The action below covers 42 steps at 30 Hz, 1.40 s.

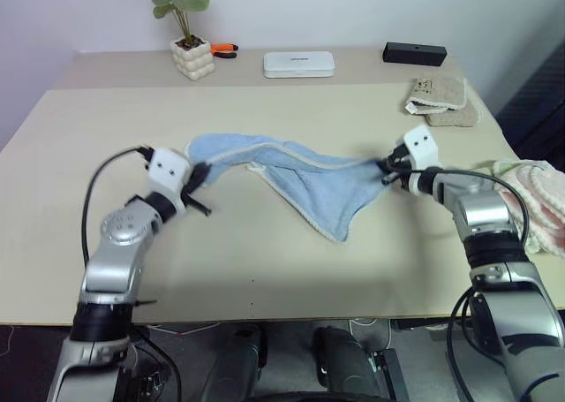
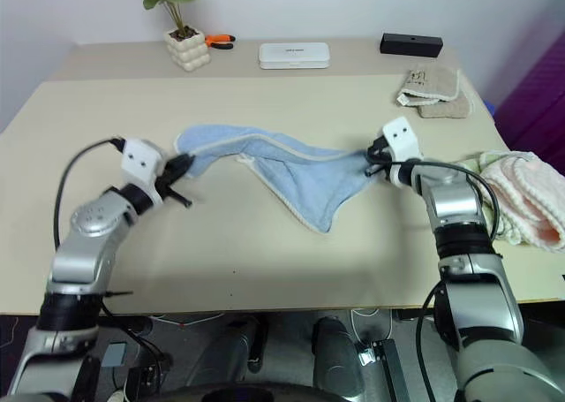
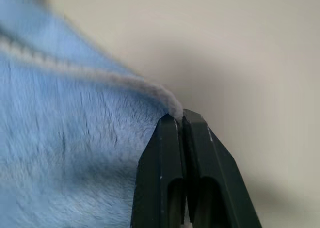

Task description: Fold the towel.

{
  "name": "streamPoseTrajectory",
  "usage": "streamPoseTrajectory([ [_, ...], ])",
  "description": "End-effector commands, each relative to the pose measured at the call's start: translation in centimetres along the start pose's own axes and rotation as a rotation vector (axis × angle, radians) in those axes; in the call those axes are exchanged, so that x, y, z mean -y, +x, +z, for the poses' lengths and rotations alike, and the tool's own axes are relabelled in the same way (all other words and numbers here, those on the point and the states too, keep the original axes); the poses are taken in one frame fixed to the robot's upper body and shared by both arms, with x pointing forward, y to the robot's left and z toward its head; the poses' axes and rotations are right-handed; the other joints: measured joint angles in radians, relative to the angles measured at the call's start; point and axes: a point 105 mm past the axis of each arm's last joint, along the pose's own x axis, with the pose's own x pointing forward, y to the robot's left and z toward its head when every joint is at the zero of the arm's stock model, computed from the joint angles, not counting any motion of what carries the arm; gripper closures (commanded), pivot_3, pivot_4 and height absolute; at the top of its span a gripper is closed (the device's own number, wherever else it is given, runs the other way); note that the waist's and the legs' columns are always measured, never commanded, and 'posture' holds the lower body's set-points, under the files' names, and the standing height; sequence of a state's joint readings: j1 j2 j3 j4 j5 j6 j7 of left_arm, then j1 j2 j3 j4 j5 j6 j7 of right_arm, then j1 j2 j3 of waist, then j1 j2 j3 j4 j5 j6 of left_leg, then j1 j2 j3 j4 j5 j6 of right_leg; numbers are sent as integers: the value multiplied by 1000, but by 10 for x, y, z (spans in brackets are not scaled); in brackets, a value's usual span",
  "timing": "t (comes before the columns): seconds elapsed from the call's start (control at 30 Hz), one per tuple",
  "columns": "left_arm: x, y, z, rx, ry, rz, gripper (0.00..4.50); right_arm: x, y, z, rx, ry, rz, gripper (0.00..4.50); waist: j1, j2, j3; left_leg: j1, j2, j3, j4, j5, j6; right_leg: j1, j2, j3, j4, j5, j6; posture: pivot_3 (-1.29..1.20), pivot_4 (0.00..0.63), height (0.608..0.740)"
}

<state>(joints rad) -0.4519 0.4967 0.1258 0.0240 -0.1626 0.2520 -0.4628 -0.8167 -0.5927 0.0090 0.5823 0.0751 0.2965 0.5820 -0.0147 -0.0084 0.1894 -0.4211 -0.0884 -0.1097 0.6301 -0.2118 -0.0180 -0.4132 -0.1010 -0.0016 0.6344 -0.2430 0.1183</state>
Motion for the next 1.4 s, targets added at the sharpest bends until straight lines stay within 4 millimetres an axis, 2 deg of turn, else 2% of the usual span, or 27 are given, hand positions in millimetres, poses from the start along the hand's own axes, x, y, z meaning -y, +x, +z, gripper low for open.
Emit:
streamPoseTrajectory([
  [0.03, -65, 12, 57, 184, 46, 230, 4500, 48, -12, 83, 249, -126, -217, 4469, -1, 0, 0, 0, 0, 0, 0, 0, 0, 0, 0, 0, 1, 0, 0, 0, 150, 731],
  [0.07, -79, 14, 68, 220, 33, 277, 4500, 56, -14, 97, 288, -139, -255, 4469, -2, 0, 0, -1, 0, 0, 0, 0, 0, -1, 0, 0, 1, 0, 0, 0, 150, 731],
  [0.1, -105, 14, 95, 302, 16, 365, 4500, 64, -20, 126, 366, -165, -299, 4469, -3, -1, 0, -1, 0, 0, -1, 0, -1, -2, 0, 0, 1, 0, 0, 0, 150, 731],
  [0.17, -135, 9, 130, 414, -6, 466, 4500, 71, -29, 164, 474, -199, -335, 4469, -4, -2, 1, -5, 0, 0, -1, 2, -4, -6, 0, 0, 2, 0, 0, 0, 150, 731],
  [0.23, -147, 1, 146, 470, -12, 467, 4500, 62, -31, 180, 528, -248, -283, 4469, -7, -2, 1, -11, 0, 1, -2, 4, -7, -13, 0, 1, 3, 0, 0, 0, 150, 731],
  [0.3, -150, -4, 148, 487, -8, 442, 4500, 55, -31, 183, 544, -282, -241, 4469, -12, -2, -1, -9, 0, 2, -3, 4, -6, -13, -1, 1, 1, 0, 1, 0, 150, 731],
  [0.37, -146, -14, 134, 447, 35, 397, 4500, 44, -30, 174, 538, -302, -165, 4469, -19, -1, -1, -8, -1, 4, -5, 3, -5, -13, -2, 1, 1, 0, 1, 0, 150, 731],
  [0.47, -131, -40, 92, 331, 36, 302, 4500, 8, -31, 140, 500, -332, 69, 4469, -26, -1, -1, -7, -1, 5, -3, 2, -4, -11, -2, 2, 1, 0, 1, 0, 150, 731],
  [0.5, -121, -52, 74, 274, 25, 252, 4500, -6, -35, 124, 469, -343, 158, 4469, -28, -1, 0, -7, -1, 5, -2, 2, -4, -11, -2, 2, 2, 0, 1, 0, 150, 731],
  [0.57, -104, -70, 53, 195, 8, 184, 4500, -23, -44, 104, 420, -338, 261, 4469, -29, -1, 1, -9, 0, 5, -1, 1, -2, -14, -2, 4, 5, 0, 1, 0, 150, 731],
  [0.67, -75, -108, 16, 11, -44, 86, 4500, -45, -68, 64, 278, -310, 443, 4469, -26, -1, 2, -11, 0, 5, 0, -1, 1, -19, -2, 7, 10, 0, 0, 0, 150, 731],
  [0.77, -56, -136, -4, -135, -73, 21, 4500, -60, -95, 38, 159, -291, 590, 4469, -21, 0, 1, -5, 0, 5, 0, -1, 1, -14, -2, 9, 12, -1, -1, 0, 150, 731],
  [0.83, -48, -156, -15, -224, -104, -15, 4500, -67, -117, 25, 79, -266, 691, 4469, -16, 0, 1, -2, 2, 5, 0, -1, 1, -11, -2, 9, 11, -4, -7, 0, 150, 731],
  [0.97, -41, -176, -21, -307, -142, -63, 4500, -72, -137, 18, 17, -243, 765, 4469, -2, -1, 1, -1, 3, 8, 1, -1, 1, -10, -3, 9, 10, -6, -10, 0, 150, 731],
  [1.07, -40, -180, -24, -349, -145, -95, 4500, -70, -137, 19, 21, -254, 752, 4469, 2, -1, 1, -1, 4, 9, 0, -2, 1, -10, -3, 9, 10, -6, -10, 0, 150, 731],
  [1.2, -53, -168, -26, -331, -108, -47, 4500, -58, -116, 28, 81, -282, 641, 4469, 3, -1, 1, -1, 4, 10, 0, -2, 1, -10, -3, 9, 9, -6, -10, 0, 150, 731],
  [1.3, -72, -136, -36, -301, -43, 29, 4500, -43, -71, 23, 83, -318, 477, 4469, 3, -1, 0, 1, 5, 11, 0, -2, 1, -10, -2, 9, 9, -6, -11, 0, 150, 731],
  [1.4, -82, -114, -46, -284, -33, 64, 4500, -43, -46, 14, 60, -330, 452, 4469, 2, -2, 0, 1, 5, 13, -1, -1, 0, -10, -1, 9, 9, -4, -12, 0, 150, 731],
])
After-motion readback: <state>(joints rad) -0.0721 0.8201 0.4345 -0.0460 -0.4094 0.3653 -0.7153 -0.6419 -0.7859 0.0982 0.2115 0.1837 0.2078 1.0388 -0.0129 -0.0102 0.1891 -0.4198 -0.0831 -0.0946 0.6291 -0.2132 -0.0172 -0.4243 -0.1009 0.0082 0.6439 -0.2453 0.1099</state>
